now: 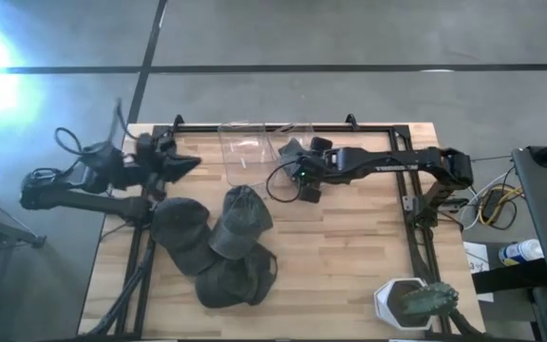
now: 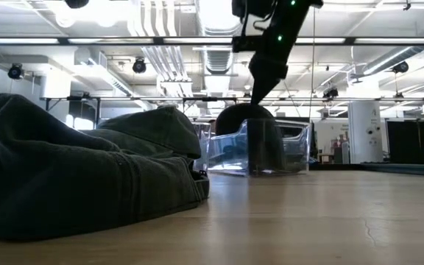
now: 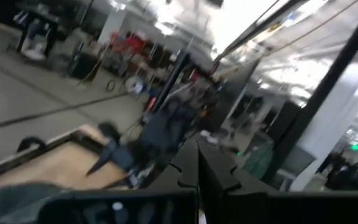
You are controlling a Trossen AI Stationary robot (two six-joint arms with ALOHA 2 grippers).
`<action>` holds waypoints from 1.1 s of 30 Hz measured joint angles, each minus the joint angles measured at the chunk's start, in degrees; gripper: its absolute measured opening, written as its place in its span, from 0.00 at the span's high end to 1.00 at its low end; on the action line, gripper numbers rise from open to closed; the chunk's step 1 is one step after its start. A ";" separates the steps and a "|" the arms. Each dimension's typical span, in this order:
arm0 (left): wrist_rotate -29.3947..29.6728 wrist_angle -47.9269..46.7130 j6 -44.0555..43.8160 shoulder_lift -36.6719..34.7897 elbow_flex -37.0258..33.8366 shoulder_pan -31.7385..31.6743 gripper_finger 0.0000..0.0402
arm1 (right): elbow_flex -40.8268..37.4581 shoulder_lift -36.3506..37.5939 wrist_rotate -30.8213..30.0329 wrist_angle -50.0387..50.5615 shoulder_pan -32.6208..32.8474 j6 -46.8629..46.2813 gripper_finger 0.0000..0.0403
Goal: Pick & Place hat
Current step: Put the right gray cap into the right transparent bin, then put the gray cap into the right transparent bin
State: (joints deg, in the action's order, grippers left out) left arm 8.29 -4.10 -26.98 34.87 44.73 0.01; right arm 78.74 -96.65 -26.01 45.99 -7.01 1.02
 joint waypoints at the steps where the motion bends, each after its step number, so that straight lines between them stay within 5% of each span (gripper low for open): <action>1: 0.13 0.03 -0.26 0.95 0.00 0.00 1.00 | -0.02 0.67 0.46 0.31 0.00 -0.24 0.53; 6: 0.16 0.24 -2.53 4.23 0.00 0.02 1.00 | -0.29 2.77 5.66 2.93 0.26 -0.86 0.48; 18: 0.07 -2.96 -6.16 11.48 -0.06 0.07 1.00 | -1.89 10.01 7.59 4.55 7.07 -5.48 0.47; 21: -0.33 -3.11 -8.78 13.31 -0.04 0.07 1.00 | -3.46 12.54 14.21 4.52 7.28 -11.62 0.47; 26: -8.12 -3.50 -12.03 17.37 -0.07 0.06 1.00 | -6.36 13.98 22.93 4.54 8.10 -22.14 0.47; 33: -11.53 -7.73 -14.71 22.56 -0.07 1.21 1.00 | -9.29 12.76 23.48 0.40 11.33 -27.82 0.47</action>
State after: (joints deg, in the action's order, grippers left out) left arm -3.24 -11.83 -41.69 57.43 44.66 1.23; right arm 69.45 -83.89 -2.53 46.40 4.32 -26.80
